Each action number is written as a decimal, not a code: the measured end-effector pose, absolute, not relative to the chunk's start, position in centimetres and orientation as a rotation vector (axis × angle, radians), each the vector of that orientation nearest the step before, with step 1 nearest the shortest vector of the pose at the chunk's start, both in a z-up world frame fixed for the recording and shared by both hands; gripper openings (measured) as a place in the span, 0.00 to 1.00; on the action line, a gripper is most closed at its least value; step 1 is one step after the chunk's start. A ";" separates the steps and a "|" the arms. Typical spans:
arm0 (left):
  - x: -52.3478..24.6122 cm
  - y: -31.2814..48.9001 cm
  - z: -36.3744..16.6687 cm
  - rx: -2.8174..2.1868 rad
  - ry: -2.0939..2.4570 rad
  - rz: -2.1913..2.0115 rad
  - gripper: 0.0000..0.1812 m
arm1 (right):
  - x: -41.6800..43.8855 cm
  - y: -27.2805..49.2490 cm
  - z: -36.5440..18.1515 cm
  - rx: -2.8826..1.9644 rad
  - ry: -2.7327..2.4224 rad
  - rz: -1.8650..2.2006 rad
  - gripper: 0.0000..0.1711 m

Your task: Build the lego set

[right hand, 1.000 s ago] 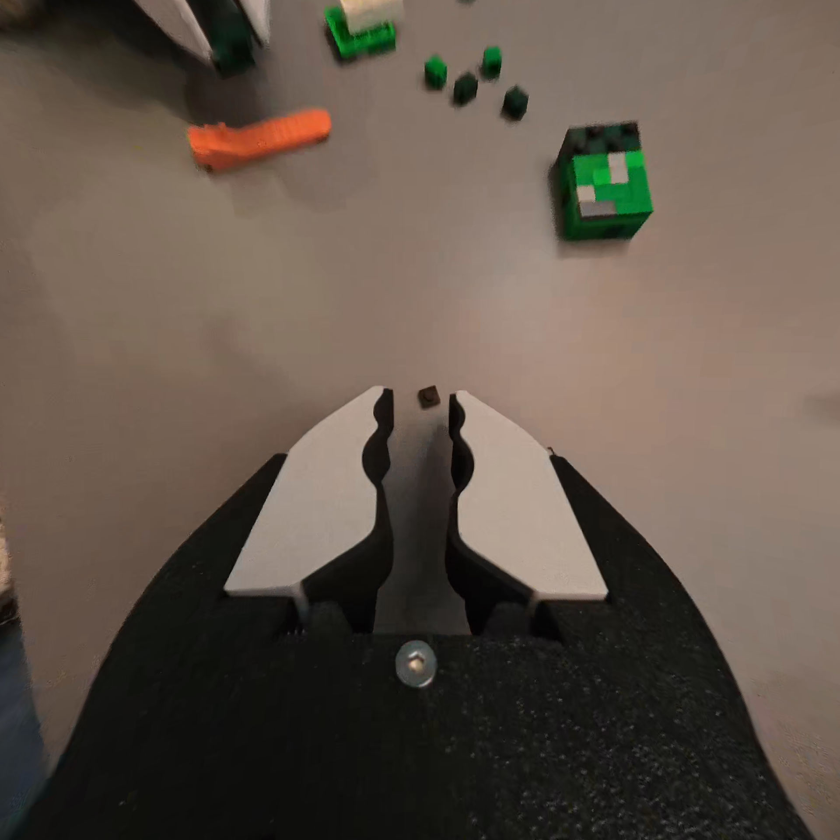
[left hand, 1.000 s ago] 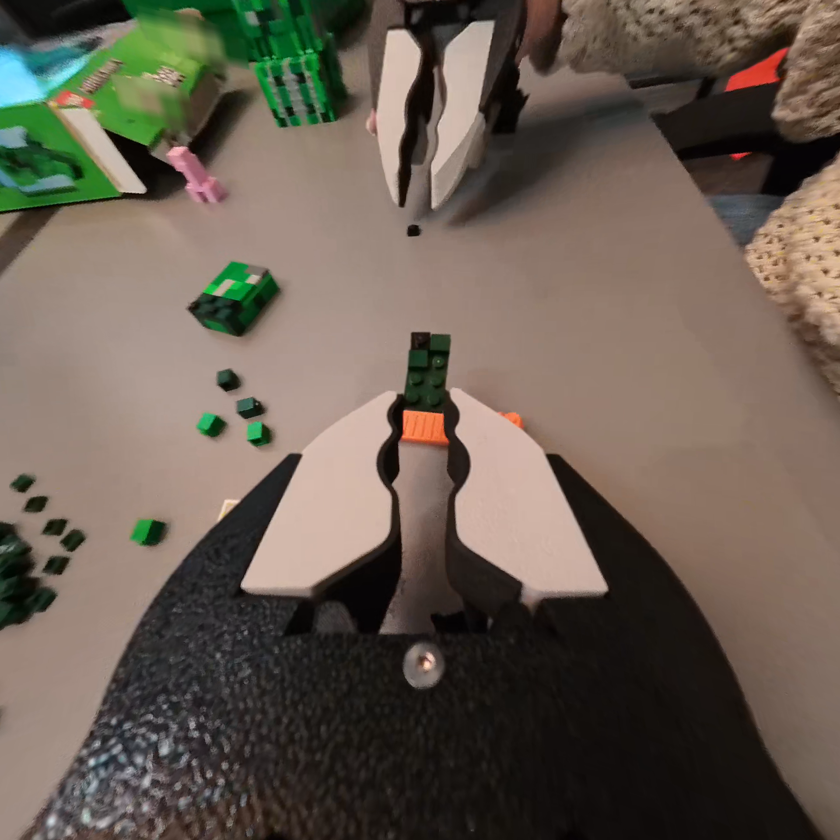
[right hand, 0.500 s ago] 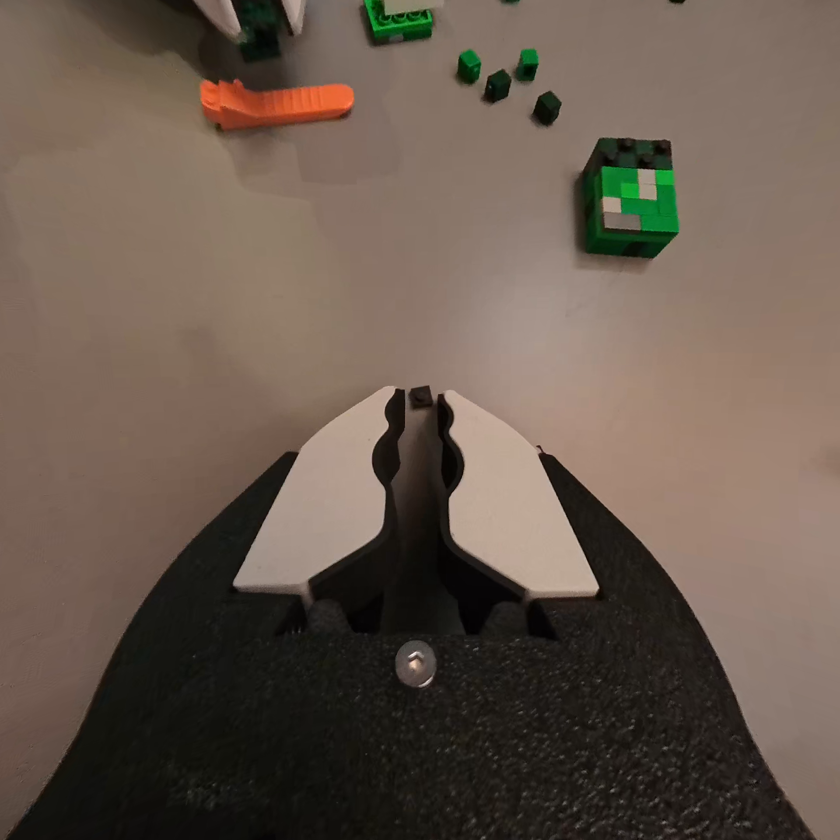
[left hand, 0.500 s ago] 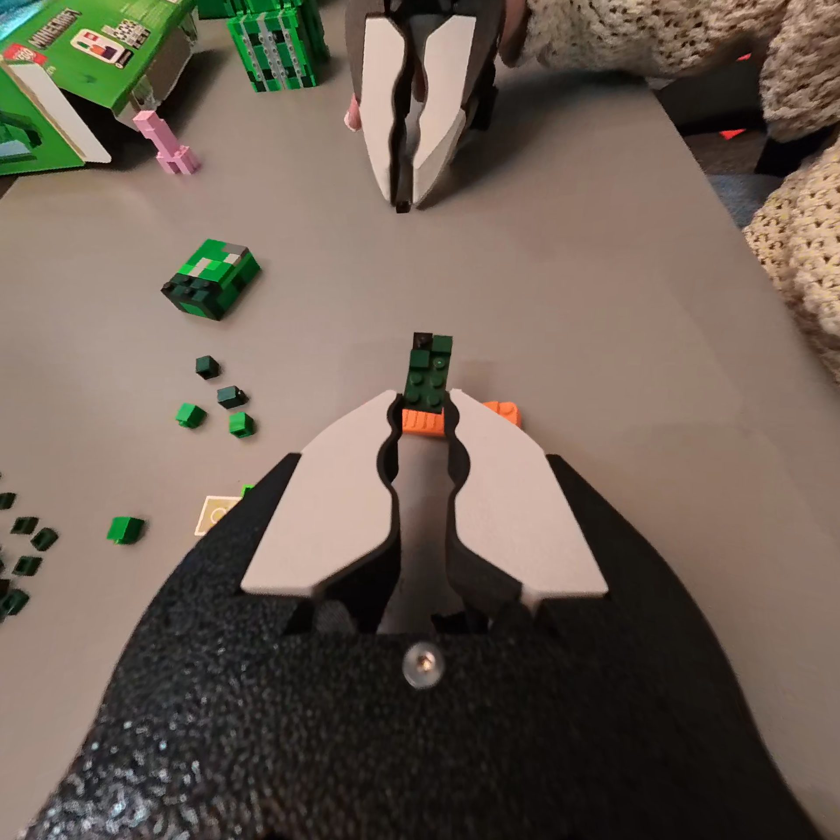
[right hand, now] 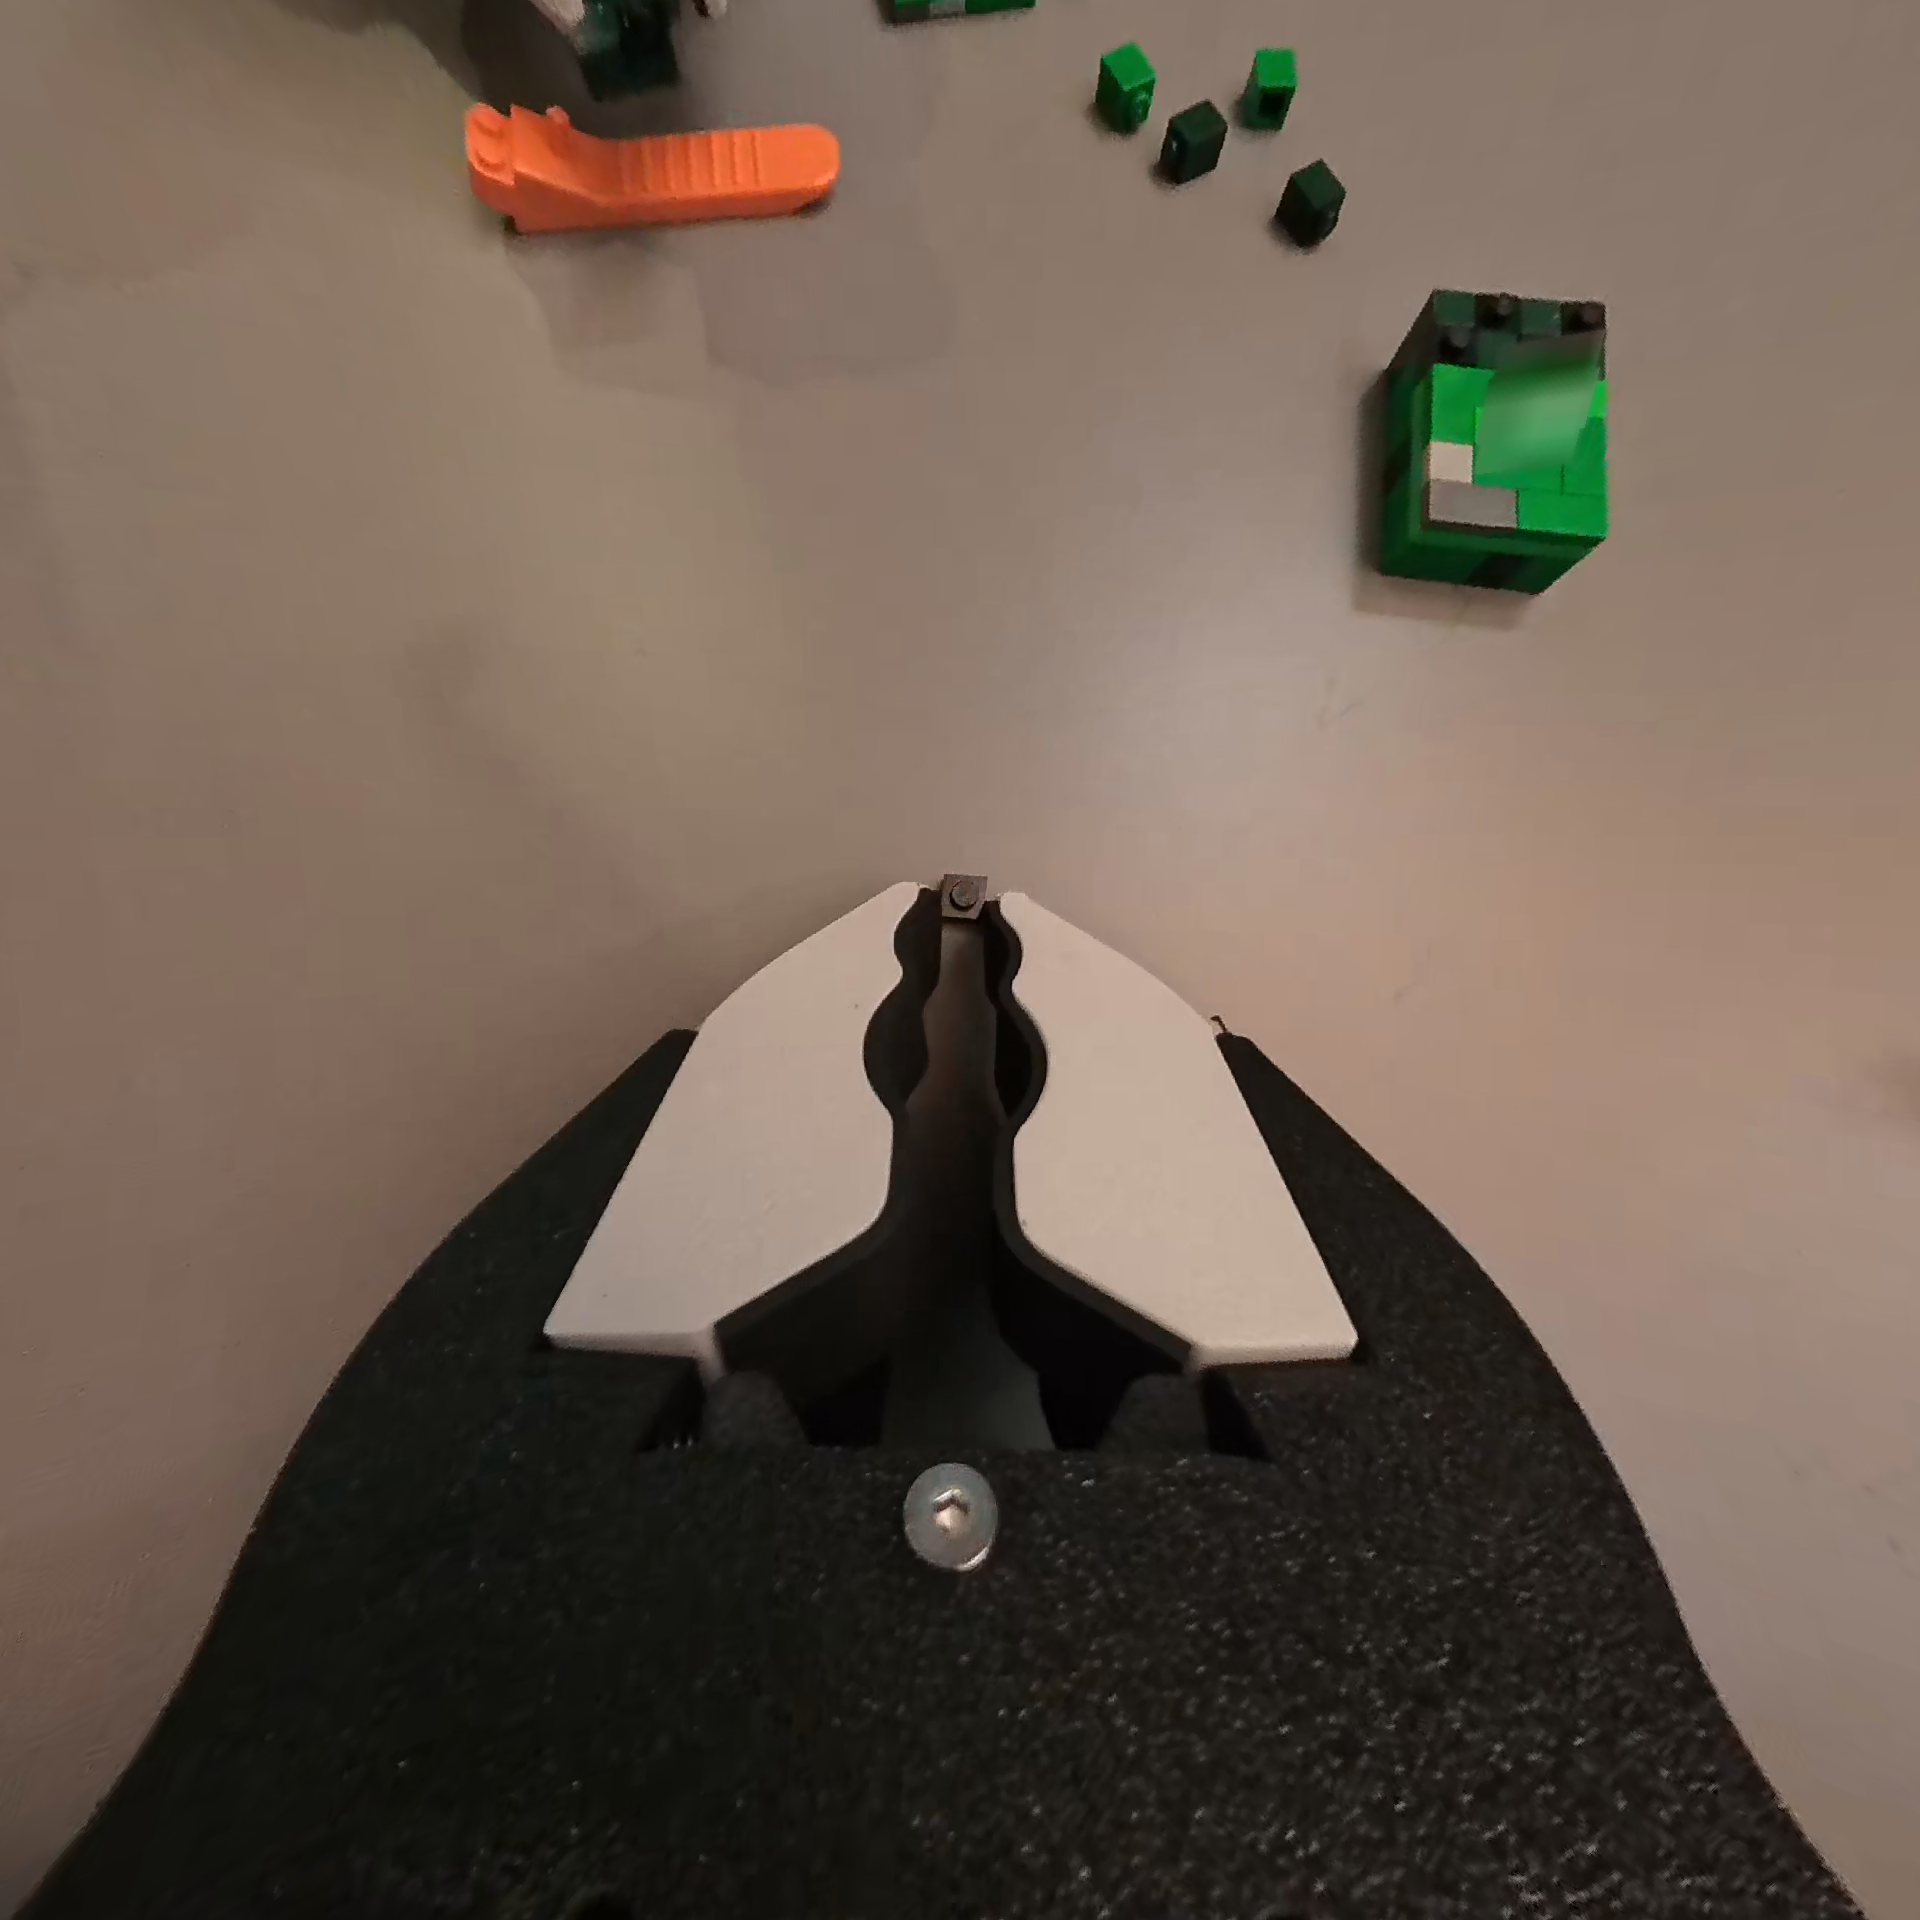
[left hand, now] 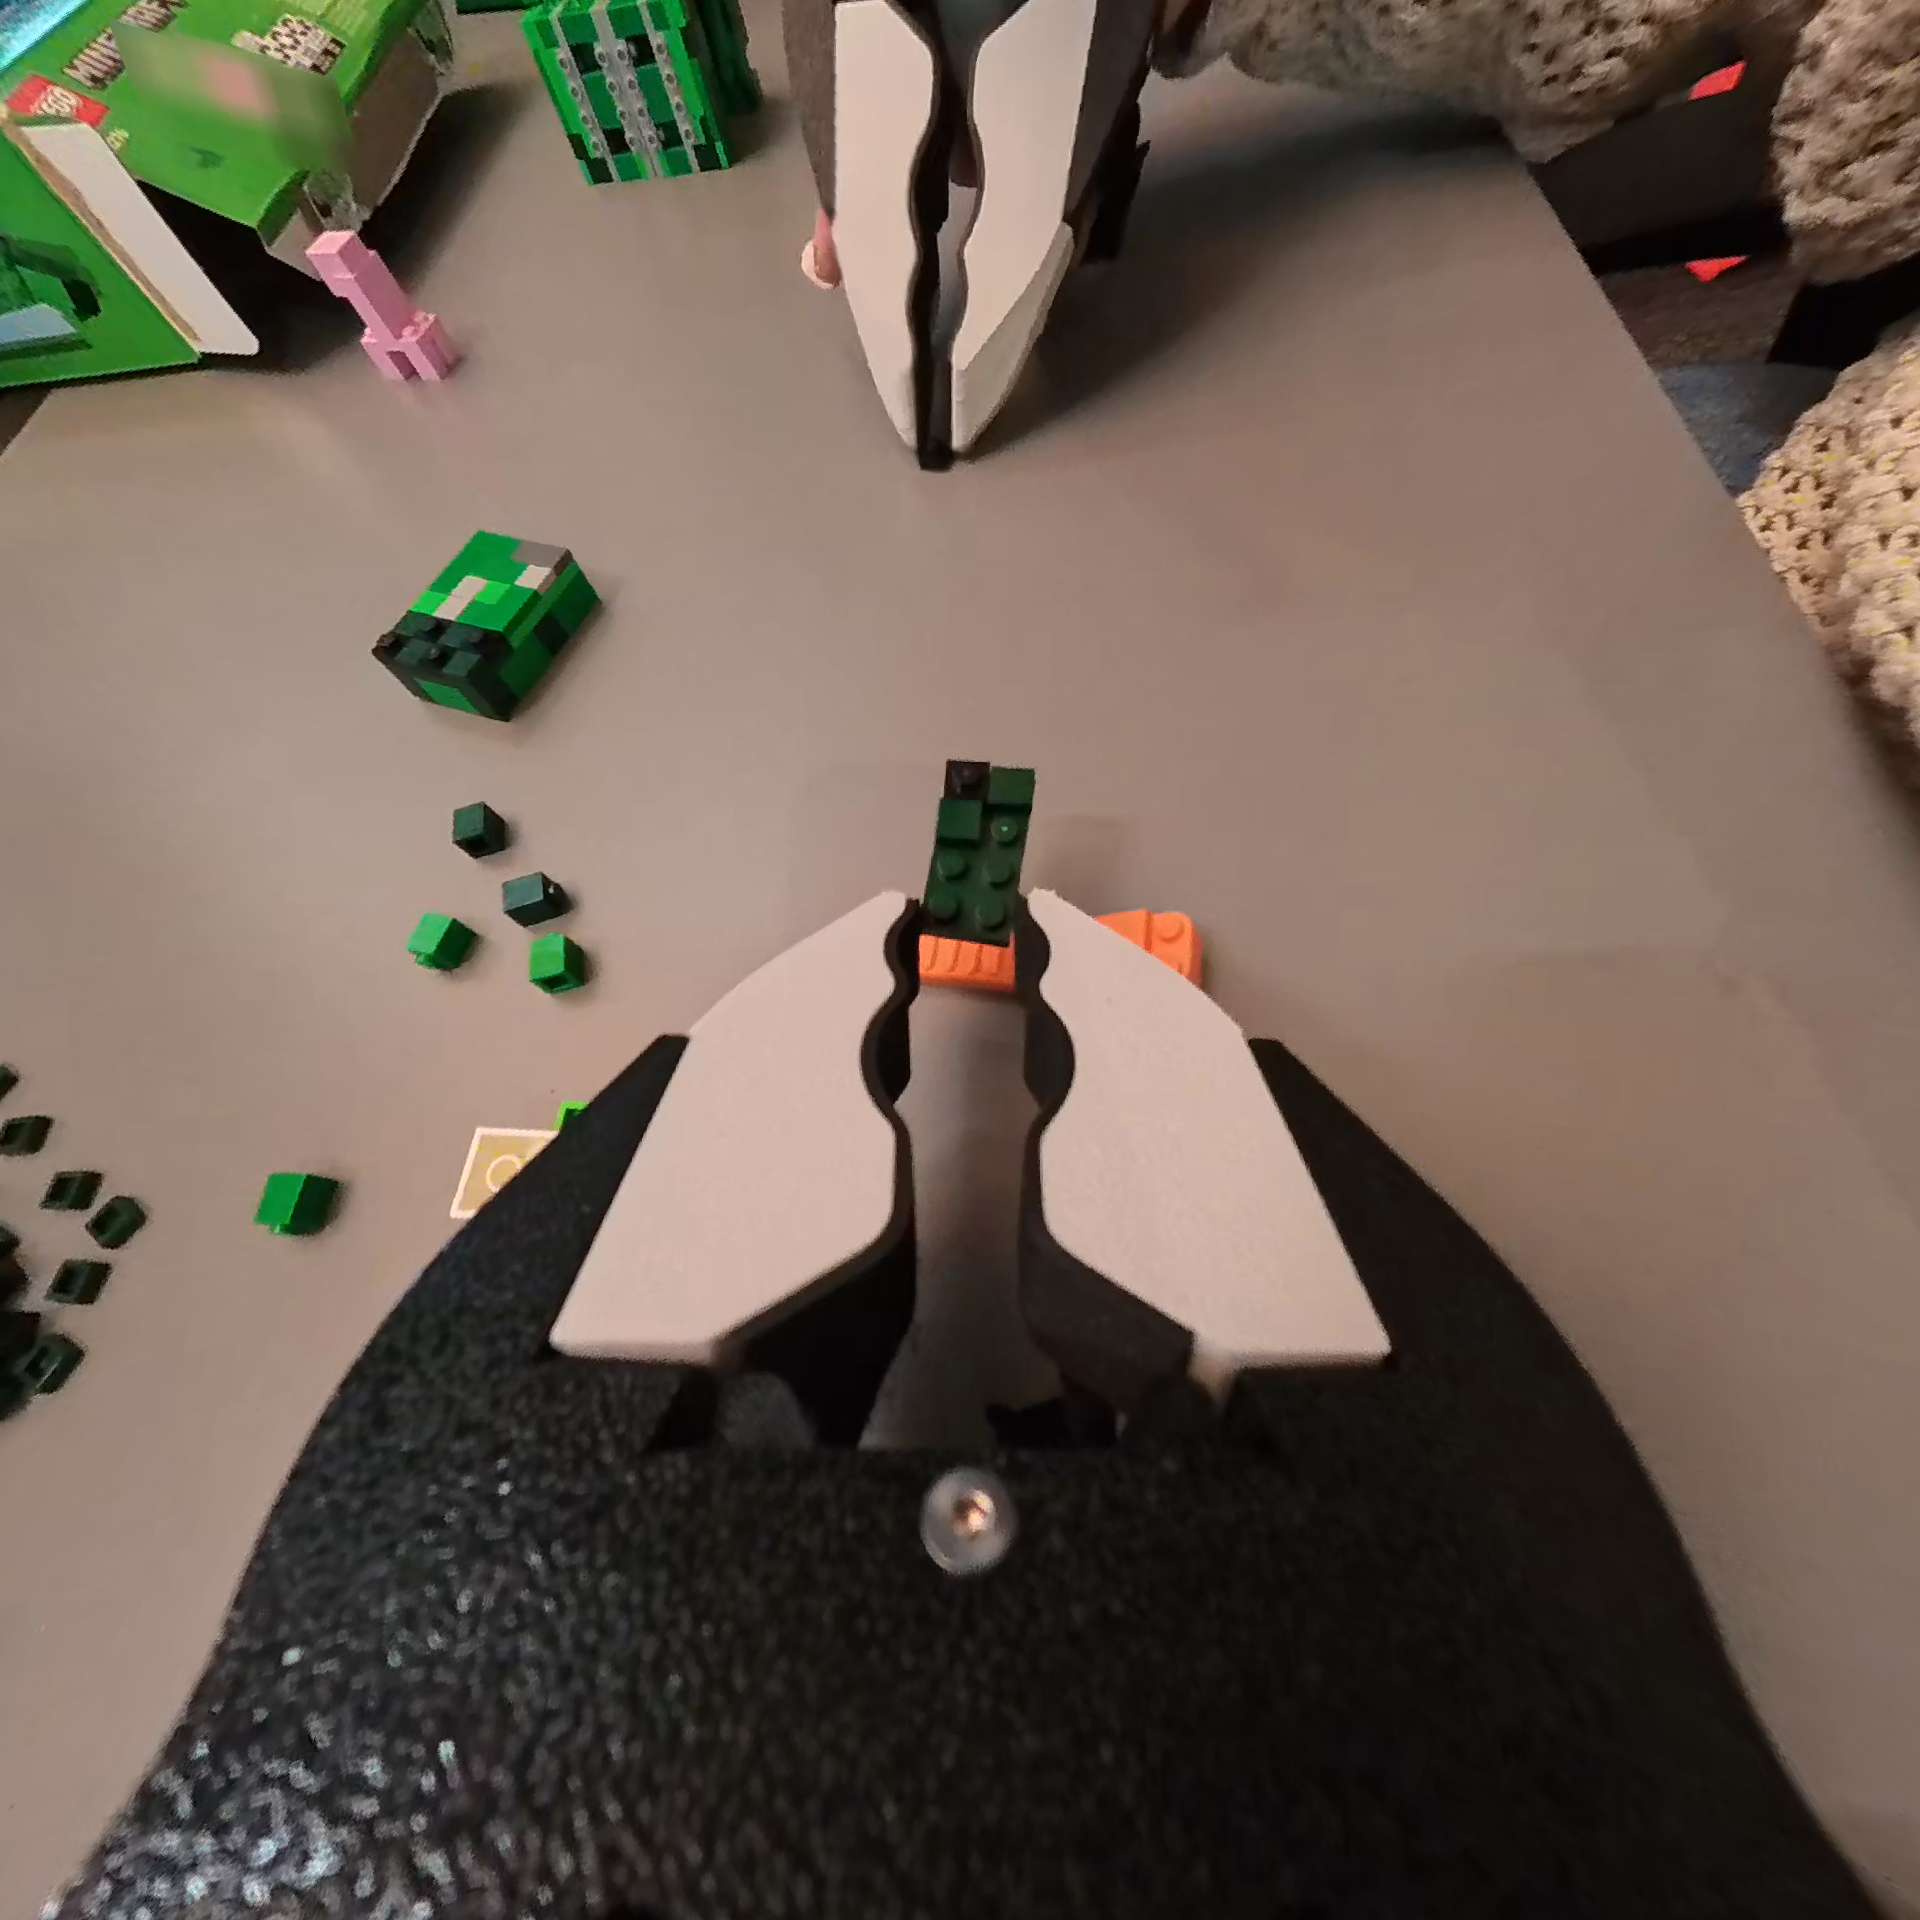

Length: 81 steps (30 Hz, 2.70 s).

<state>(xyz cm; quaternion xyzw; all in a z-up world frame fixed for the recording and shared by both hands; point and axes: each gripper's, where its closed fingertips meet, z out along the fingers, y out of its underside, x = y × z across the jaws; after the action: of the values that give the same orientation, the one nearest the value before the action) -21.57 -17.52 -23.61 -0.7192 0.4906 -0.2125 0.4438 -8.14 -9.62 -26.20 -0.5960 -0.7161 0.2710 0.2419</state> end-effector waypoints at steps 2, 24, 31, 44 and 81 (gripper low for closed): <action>-21.6 -17.4 -23.6 -1.786 1.211 -0.522 0.09 | -8.5 -10.0 -26.2 -1.615 -1.972 0.720 0.04; -21.8 -17.2 -24.4 -1.849 1.207 -0.491 0.09 | -19.5 -16.7 -20.9 -1.375 -1.830 0.912 0.04; -21.8 -17.2 -24.7 -1.869 1.221 -0.491 0.09 | -21.5 -17.7 -22.1 -1.331 -1.887 0.839 0.04; -21.9 -17.4 -25.4 -1.945 1.212 -0.518 0.09 | -21.3 -17.5 -24.2 -1.341 -1.988 0.656 0.04; -21.9 -18.0 -25.5 -1.987 1.207 -0.606 0.09 | -21.3 -17.9 -24.9 -1.267 -2.110 0.537 0.06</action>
<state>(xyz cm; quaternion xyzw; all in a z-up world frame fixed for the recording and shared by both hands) -21.88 -17.99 -25.48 -0.7712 0.4684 -0.2353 0.3612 -21.31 -17.88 -24.93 -0.4786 -0.7975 0.2028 0.3063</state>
